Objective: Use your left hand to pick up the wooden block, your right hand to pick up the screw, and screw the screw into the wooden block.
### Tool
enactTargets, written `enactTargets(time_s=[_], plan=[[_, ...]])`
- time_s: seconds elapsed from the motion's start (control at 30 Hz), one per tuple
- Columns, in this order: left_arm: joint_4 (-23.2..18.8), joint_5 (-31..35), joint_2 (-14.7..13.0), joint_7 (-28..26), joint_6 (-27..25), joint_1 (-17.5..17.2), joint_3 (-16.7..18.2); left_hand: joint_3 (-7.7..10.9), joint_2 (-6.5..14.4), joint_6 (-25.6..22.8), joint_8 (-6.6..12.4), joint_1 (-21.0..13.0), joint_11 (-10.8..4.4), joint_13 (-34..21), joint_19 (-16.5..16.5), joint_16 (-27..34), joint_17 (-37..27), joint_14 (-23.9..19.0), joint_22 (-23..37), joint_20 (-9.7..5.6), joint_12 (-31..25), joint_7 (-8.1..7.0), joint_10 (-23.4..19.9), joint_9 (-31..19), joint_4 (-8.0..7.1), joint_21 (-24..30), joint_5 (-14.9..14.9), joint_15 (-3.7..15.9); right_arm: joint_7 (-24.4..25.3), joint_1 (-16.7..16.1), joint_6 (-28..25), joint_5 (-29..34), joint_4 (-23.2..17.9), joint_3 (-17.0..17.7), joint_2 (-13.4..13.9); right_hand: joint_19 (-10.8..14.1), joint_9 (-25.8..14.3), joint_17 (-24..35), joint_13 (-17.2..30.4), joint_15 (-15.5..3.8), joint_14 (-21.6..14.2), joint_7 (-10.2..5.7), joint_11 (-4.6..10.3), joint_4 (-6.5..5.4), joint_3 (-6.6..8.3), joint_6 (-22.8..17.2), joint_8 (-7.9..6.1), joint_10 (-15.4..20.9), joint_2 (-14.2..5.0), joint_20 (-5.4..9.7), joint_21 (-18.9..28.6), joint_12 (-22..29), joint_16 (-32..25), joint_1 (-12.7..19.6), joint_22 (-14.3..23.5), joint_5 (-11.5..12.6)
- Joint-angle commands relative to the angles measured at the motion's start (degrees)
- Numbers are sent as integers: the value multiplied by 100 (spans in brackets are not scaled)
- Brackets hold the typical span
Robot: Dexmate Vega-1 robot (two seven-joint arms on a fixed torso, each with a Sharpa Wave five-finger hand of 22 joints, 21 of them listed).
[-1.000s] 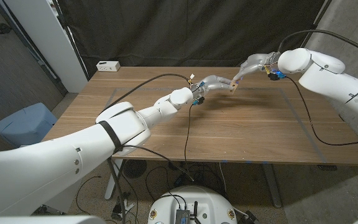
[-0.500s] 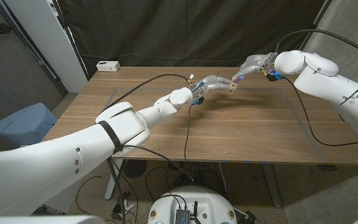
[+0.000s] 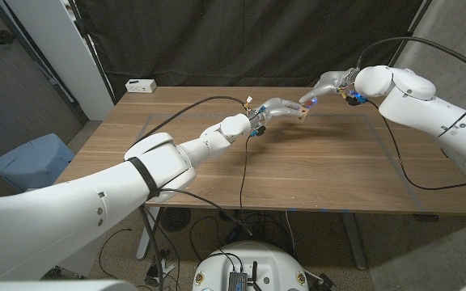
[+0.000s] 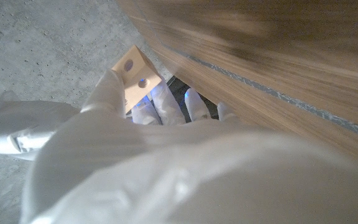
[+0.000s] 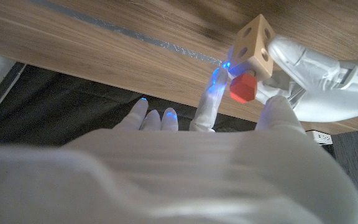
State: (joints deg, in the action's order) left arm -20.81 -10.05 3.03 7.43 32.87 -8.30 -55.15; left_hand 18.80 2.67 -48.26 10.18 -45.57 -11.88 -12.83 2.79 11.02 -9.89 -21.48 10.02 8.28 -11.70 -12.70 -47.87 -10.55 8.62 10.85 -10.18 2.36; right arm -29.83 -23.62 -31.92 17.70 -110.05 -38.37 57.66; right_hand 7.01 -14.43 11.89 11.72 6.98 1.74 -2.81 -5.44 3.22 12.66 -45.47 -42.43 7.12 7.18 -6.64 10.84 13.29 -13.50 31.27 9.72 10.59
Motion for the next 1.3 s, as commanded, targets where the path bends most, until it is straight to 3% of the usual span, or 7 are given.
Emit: enactTargets(time_s=[0.03, 0.3, 0.47, 0.7, 0.83, 1.03, 1.3], plan=[[1, -15, 9, -16, -137, 32, -13, 26, 60, -130, 86, -30, -1, -14, 27, 11, -11, -48, 6, 6, -13, -18, 24, -25, 0, 41, -21, 430, -293, 156, 34, -74, 83, -12, -18, -199, -58, 21, 22, 81, 160, 197, -97, -58, -105, 510, 158, -179, 14, -29, -29, -102, 84, -286, 33, 37], [3, -26, 16, -20, -190, 49, -25, 27, 60, -129, 84, -30, 8, -12, 26, 12, -11, -51, 6, 5, -16, -18, 17, -25, -1, 39, -22, 430, -353, 184, 174, -239, 160, 51, -11, -392, -147, 7, 46, 204, 368, 420, -306, -80, -203, 1191, 358, -516, 37, -59, -22, -215, 181, -533, 29, 43], [4, -33, 24, -32, -241, 63, -33, 28, 60, -124, 81, -31, 3, -11, 24, 11, -11, -48, 6, 4, -15, -19, 20, -25, 1, 37, -22, 426, -402, 183, 376, -471, 257, 149, 15, -535, -106, -16, 66, 293, 626, 625, -383, 14, -145, 1869, 671, -940, -60, -115, -19, -270, 256, -478, 26, 57], [6, -45, 26, -31, -282, 76, -41, 28, 60, -118, 78, -29, -2, -9, 25, 11, -12, -49, 6, -3, -13, -19, 23, -24, 0, 37, -22, 428, -528, 225, 694, -788, 416, 249, 52, -767, -24, -23, 78, 350, 966, 723, -429, 134, -24, 2429, 993, -1378, -206, -158, -33, -274, 295, -349, 25, 33], [6, -51, 24, -32, -289, 75, -43, 28, 60, -113, 76, -27, 2, -10, 23, 11, -12, -47, 6, 1, -11, -19, 31, -24, -2, 36, -22, 429, -539, 211, 866, -932, 474, 307, 80, -836, 4, -24, 82, 346, 1108, 693, -417, 222, 62, 2656, 1127, -1624, -280, -167, -24, -275, 292, -238, 23, 18], [6, -62, 17, -35, -274, 64, -36, 29, 60, -110, 74, -28, 1, -10, 22, 8, -12, -41, 6, 2, -15, -19, 21, -24, -1, 35, -22, 432, -625, 227, 1084, -1109, 578, 345, 107, -883, 54, -24, 85, 365, 1244, 523, -368, 401, 238, 2913, 1281, -1883, -396, -167, -12, -265, 280, 47, 19, 64], [5, -62, 11, -39, -251, 59, -30, 29, 59, -107, 73, -25, 1, -8, 15, 9, -13, -41, 6, -2, -14, -19, 25, -24, -2, 31, -21, 429, -640, 248, 1048, -1043, 563, 283, 102, -847, 84, -24, 87, 350, 1274, 344, -350, 553, 393, 2844, 1282, -1981, -473, -141, 11, -233, 253, 325, 15, 93]])
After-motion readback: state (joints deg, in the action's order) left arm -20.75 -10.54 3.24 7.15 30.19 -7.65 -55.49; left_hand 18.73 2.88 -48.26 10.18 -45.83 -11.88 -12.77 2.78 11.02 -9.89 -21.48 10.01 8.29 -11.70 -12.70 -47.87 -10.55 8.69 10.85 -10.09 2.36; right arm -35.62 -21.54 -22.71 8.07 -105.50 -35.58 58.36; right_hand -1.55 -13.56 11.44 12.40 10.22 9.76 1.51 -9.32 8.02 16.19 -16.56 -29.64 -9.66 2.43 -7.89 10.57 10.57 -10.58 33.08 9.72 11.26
